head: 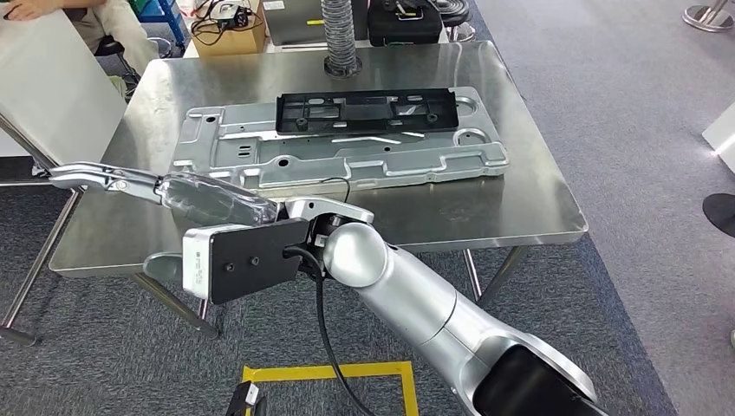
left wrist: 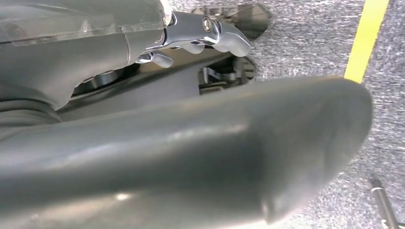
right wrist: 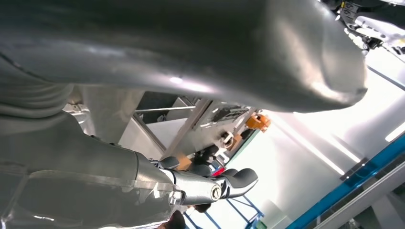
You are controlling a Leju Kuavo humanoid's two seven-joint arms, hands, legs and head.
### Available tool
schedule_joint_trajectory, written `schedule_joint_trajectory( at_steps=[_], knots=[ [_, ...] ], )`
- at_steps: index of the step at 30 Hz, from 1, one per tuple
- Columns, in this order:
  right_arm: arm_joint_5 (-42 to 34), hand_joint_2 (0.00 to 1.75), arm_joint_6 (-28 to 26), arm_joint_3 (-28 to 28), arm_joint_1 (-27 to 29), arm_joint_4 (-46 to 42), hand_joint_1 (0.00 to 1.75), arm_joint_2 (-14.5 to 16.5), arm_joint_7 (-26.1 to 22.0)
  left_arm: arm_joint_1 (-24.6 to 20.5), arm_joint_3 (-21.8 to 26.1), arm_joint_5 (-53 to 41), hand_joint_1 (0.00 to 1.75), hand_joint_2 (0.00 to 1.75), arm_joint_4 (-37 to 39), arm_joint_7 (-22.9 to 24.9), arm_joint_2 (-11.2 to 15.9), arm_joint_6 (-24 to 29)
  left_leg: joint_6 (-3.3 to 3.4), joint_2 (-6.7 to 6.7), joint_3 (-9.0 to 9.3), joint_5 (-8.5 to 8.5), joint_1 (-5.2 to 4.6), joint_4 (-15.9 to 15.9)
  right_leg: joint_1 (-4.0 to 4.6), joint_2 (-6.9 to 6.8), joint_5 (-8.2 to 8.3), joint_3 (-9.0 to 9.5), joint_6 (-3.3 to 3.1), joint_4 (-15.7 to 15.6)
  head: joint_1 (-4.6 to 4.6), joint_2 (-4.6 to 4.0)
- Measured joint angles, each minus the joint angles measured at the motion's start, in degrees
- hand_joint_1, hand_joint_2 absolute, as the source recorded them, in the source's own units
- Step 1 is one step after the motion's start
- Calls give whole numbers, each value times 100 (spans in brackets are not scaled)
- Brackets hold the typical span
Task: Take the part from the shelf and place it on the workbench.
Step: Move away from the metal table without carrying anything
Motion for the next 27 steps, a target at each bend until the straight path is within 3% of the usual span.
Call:
schedule_joint_trajectory(
  at_steps=[2, 3, 4, 7, 8, 12, 14, 16, 17, 18, 19, 20, 22, 23, 24, 27],
  knots=[
    [2, 0, -2, 0, 19, 2, 0, -2, 2, 4, 0, 0, 0, 0, 0, 2, 5, 0, -55, 1, -236, -371, 28, 715, 1, -4, 66, -104, 3, 14, -7, 0],
    [2, 0, -2, 0, 27, 3, 0, -3, 2, 6, 0, 0, 0, 0, 0, 3, 8, 0, -73, 1, -237, -420, 39, 849, -1, -4, 97, -156, 11, 29, -8, 0],
    [3, 0, -4, 0, 29, 4, 0, -3, 2, 8, 0, 0, 0, 0, 0, 4, 9, 1, -85, 2, -116, -364, 49, 741, -5, -3, 122, -203, 23, 49, -8, 0],
    [5, 0, -11, 0, 22, 3, 0, -1, 3, -9, 0, 0, 0, 0, 0, 7, 10, 3, -62, 0, 609, -19, 63, -390, -6, 1, 169, -312, 80, 138, -7, 0],
    [8, 0, -14, 0, 18, 3, 0, 2, 3, -15, 0, 0, 0, 0, 0, 10, 10, 6, -28, -8, 741, 38, 55, -632, 2, 3, 186, -336, 111, 160, -5, 1],
    [21, 0, -28, 0, 11, 3, 0, 7, 2, -15, 0, 0, 0, 0, 0, 22, 9, 17, 149, -23, 718, 158, 35, -724, 1, 11, 232, -397, 249, 193, -2, 1],
    [27, 0, -42, 0, 1, 3, 0, 5, 2, -25, 0, 0, 0, 0, 0, 23, 7, 17, 233, -10, 647, 247, 42, -751, -15, 20, -46, -552, 310, 528, 2, 1],
    [33, 0, -56, 0, -1, 4, 0, 3, 2, -30, 0, 0, 0, 0, 0, 24, 8, 17, 271, -4, 537, 328, 35, -748, -22, 23, -538, -859, 349, 1314, 5, 0],
    [36, 0, -59, 0, 4, 7, 0, 0, 2, -28, 0, 0, 0, 0, 0, 24, 8, 17, 276, -4, 481, 365, 29, -744, -23, 23, -721, -991, 359, 1692, 4, 0],
    [37, 0, -60, 0, 8, 10, 0, -3, 2, -25, 0, 0, 0, 0, 0, 25, 9, 17, 274, -5, 428, 401, 23, -739, -22, 23, -799, -1028, 357, 1891, 4, 0],
    [37, 0, -60, 0, 10, 14, 0, -6, 2, -22, 0, 0, 0, 0, 0, 25, 9, 17, 270, -7, 384, 434, 18, -735, -20, 23, -768, -941, 343, 1847, 6, 0],
    [37, 0, -60, 0, 8, 17, 0, -7, 2, -21, 0, 0, 0, 0, 0, 25, 9, 17, 262, -10, 349, 463, 12, -730, -15, 23, -651, -726, 318, 1556, 6, 0],
    [38, 0, -60, 0, -6, 18, 0, -1, 2, -22, -1, -2, 0, 0, 0, 25, 3, 18, 233, -17, 304, 516, 1, -723, 13, 24, -396, -155, 236, 674, 1, 1],
    [38, 0, -61, 0, -15, 17, 0, 4, 2, -25, -1, -4, 0, 0, 0, 25, 2, 17, 209, -18, 290, 539, -1, -721, 31, 24, -319, 33, 199, 349, -1, 1],
    [39, 0, -63, 0, -21, 17, 0, 8, 2, -28, -2, -7, 0, 0, 0, 25, 0, 17, 180, -16, 281, 561, 2, -722, 50, 25, -287, 123, 168, 178, 0, 1],
    [41, 0, -69, 0, -26, 19, 0, 11, 2, -31, -2, -16, 0, 0, 0, 25, 0, 16, 71, -12, 267, 615, 16, -749, 58, 25, -188, 99, 89, 94, 11, 0]
  ],
)
